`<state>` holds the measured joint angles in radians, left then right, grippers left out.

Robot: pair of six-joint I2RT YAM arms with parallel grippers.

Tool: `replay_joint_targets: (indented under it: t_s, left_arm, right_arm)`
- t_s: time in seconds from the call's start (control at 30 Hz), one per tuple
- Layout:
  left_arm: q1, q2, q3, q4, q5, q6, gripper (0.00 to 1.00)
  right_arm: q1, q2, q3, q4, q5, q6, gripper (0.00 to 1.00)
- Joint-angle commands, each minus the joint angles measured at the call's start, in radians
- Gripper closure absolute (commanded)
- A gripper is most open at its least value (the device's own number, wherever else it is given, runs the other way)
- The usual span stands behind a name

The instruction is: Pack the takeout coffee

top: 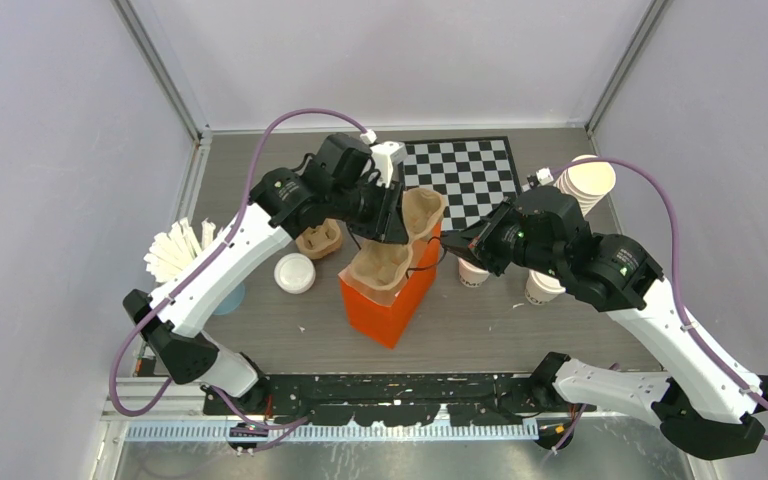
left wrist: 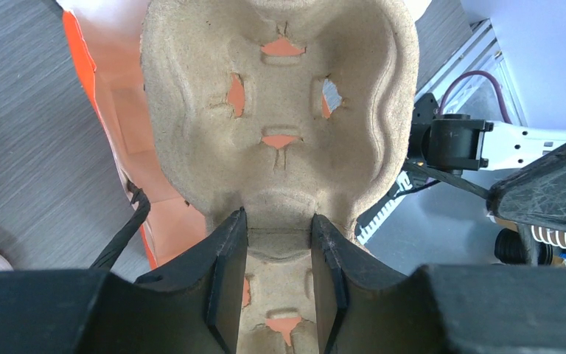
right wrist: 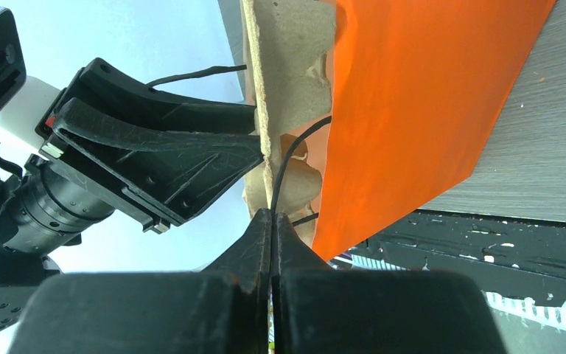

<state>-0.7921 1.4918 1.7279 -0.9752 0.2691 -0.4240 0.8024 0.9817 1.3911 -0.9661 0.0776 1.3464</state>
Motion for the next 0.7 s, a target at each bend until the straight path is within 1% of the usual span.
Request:
replay_joint_targets:
  t_s: [0.0,0.33,0.43,0.57,0.67]
  left_arm:
    - [-0.006,-0.047,0.015,0.083,0.027,-0.016,0.79]
    - [-0.006,-0.053,-0.008,0.110,0.059,-0.021,0.79]
    - [-0.006,-0.052,0.003,0.105,0.054,-0.014,0.79]
    - [-0.006,-0.035,0.064,0.066,0.050,-0.008,0.79]
    - [-0.006,-0.044,0.069,0.072,0.039,-0.010,0.79]
  right_arm:
    - [0.004,-0.015,0.012,0.028,0.021,-0.012,1.00]
    - [0.004,-0.015,0.021,0.011,0.038,-0.011,1.00]
    - [0.003,-0.007,0.034,0.005,0.041,-0.018,1.00]
    - [0.004,0.006,0.050,-0.003,0.039,-0.023,1.00]
    - [0.004,0.014,0.058,0.001,0.030,-0.032,1.00]
